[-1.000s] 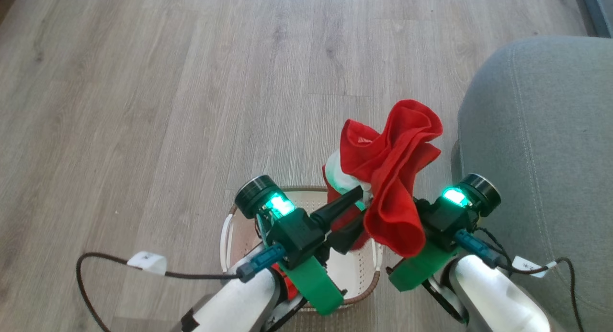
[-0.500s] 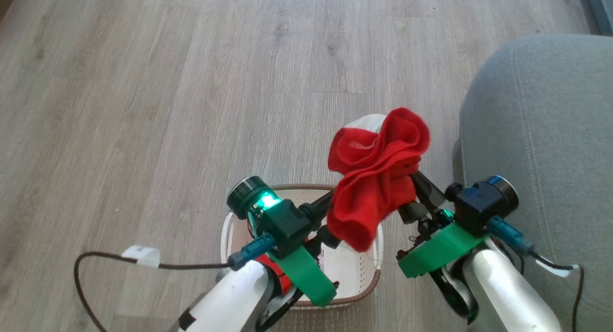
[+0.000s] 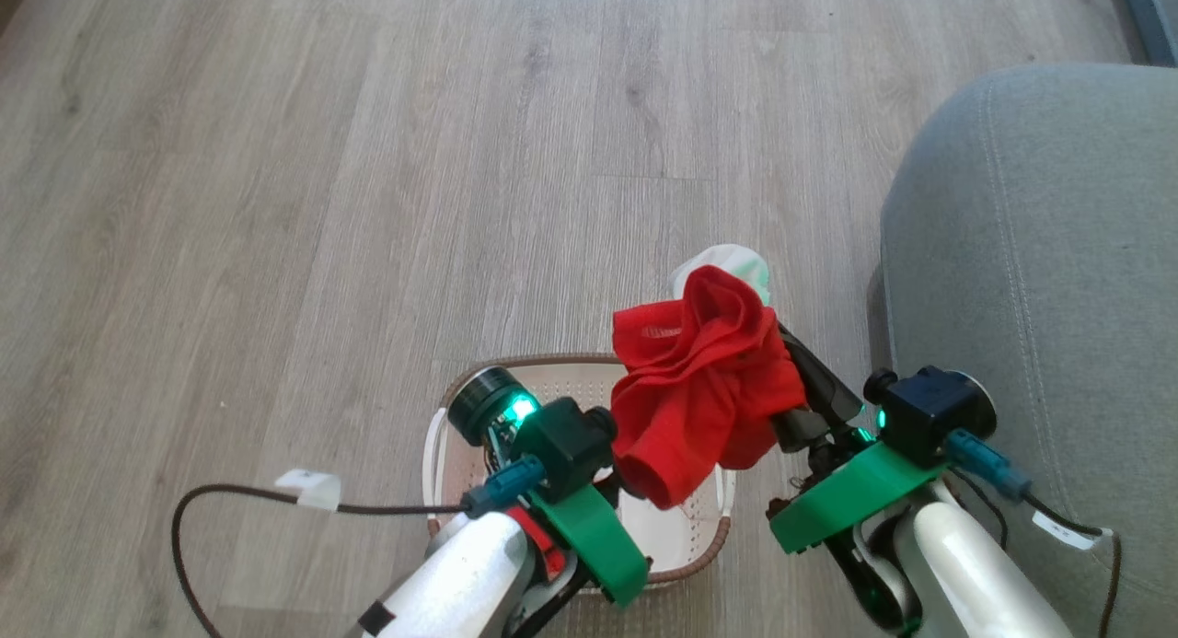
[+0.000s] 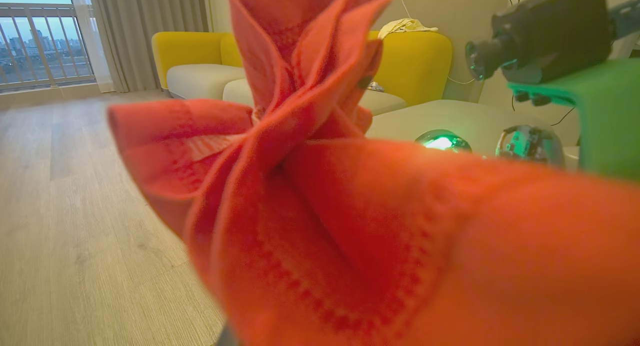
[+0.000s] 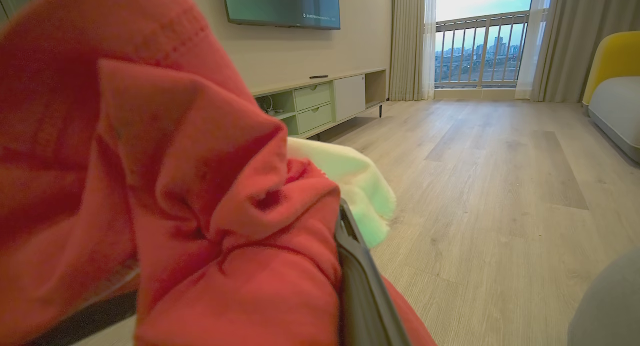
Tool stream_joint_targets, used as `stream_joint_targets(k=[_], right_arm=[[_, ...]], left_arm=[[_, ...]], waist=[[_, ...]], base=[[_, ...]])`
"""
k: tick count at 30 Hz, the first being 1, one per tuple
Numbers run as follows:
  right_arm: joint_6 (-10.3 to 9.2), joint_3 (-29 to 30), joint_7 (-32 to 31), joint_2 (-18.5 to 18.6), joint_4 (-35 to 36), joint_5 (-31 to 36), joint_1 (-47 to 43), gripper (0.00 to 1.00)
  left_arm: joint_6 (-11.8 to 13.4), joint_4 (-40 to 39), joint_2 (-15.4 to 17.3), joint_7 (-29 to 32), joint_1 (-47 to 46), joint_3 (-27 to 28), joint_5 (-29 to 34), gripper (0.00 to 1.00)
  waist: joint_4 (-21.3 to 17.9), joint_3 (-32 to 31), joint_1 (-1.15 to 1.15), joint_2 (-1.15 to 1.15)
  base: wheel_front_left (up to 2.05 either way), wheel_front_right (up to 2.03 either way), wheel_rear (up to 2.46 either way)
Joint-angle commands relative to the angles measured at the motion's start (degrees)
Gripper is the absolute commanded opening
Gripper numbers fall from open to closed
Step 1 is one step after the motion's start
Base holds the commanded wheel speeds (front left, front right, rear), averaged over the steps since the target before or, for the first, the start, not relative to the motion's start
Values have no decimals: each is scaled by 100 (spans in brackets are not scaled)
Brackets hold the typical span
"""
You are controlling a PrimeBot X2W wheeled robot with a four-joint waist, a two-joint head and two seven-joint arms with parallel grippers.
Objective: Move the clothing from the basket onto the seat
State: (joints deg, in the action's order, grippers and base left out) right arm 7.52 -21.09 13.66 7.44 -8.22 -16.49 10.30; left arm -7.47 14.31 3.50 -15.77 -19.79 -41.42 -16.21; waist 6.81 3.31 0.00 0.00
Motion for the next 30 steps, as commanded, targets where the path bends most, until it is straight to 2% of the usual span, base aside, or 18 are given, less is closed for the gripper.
stream_joint_targets(k=[1, 2, 3, 15, 25, 30], right_arm=[[-3, 114, 134, -69, 407, -90, 362, 0], [-3, 122, 134, -70, 410, -89, 365, 0], [-3, 130, 134, -71, 413, -85, 371, 0], [-3, 521, 134, 82, 442, 66, 390, 0], [-3, 1205, 134, 229, 410, 0, 162, 0], [-3, 1559, 134, 190, 306, -121, -51, 0]], left_arm=[[-2, 140, 147, 77, 18, 104, -6, 35], [-2, 133, 145, 77, 7, 95, 6, 74], [-2, 125, 141, 77, 3, 99, 13, 100], [-2, 362, 156, 77, 97, 271, 227, 100], [-2, 507, 123, 77, 360, 638, 538, 100], [-2, 472, 85, 77, 495, 747, 603, 100]], waist=[[8, 9, 0, 0], [11, 18, 0, 0], [14, 30, 0, 0], [4, 70, 0, 0], [-45, 20, 0, 0], [-41, 7, 0, 0]], base=[[0, 0, 0], [0, 0, 0], [0, 0, 0], [0, 0, 0], [0, 0, 0], [0, 0, 0]])
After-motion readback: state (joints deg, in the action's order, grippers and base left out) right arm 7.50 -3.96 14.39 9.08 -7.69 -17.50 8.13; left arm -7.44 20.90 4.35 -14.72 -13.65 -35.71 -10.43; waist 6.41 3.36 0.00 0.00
